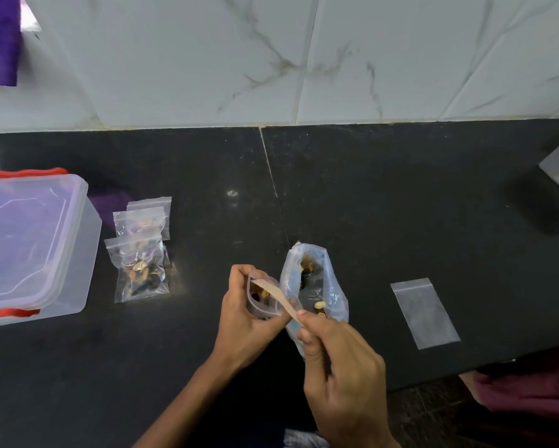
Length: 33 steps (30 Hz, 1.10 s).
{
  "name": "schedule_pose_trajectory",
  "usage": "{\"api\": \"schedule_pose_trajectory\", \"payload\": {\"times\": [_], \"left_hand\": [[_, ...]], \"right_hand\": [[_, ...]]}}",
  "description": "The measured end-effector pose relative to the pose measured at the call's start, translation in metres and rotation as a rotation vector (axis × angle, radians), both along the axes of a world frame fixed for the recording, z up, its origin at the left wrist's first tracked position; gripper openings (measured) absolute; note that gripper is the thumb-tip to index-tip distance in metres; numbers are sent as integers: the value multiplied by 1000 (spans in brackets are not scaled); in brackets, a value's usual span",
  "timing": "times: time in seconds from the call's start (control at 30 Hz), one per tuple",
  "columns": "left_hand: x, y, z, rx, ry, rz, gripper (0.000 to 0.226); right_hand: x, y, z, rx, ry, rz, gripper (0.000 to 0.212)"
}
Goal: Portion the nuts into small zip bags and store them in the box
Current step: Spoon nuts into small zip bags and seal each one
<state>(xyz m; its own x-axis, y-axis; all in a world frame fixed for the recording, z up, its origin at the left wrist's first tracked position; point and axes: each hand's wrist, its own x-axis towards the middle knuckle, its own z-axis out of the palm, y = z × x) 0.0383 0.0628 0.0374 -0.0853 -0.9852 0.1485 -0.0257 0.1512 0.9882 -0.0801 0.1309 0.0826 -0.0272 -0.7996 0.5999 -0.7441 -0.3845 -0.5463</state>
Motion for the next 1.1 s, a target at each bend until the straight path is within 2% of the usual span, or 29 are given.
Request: {"api": "schedule_pose_trajectory", "payload": {"times": [0.2, 0.57, 0.77, 0.9, 1.03, 1.1], "left_hand": [[0, -2, -6, -5, -68, 19, 49], [0, -5, -13, -29, -63, 31, 50], [2, -3, -9, -177, -48, 14, 69], [2, -4, -12, -208, -22, 3, 63], [2, -2, -15, -142, 25, 32, 68], [2, -2, -15, -179, 5, 20, 70]], "right_hand": [[1, 0, -5, -41, -60, 14, 16], [-2, 0, -16, -84, -67, 39, 17], [3, -4, -16, -28, -269, -107, 23], [4, -4, -14, -51, -272, -121, 24], [0, -4, -9, -67, -265, -113, 25], [-1, -3, -7, -51, -242, -83, 24]]}}
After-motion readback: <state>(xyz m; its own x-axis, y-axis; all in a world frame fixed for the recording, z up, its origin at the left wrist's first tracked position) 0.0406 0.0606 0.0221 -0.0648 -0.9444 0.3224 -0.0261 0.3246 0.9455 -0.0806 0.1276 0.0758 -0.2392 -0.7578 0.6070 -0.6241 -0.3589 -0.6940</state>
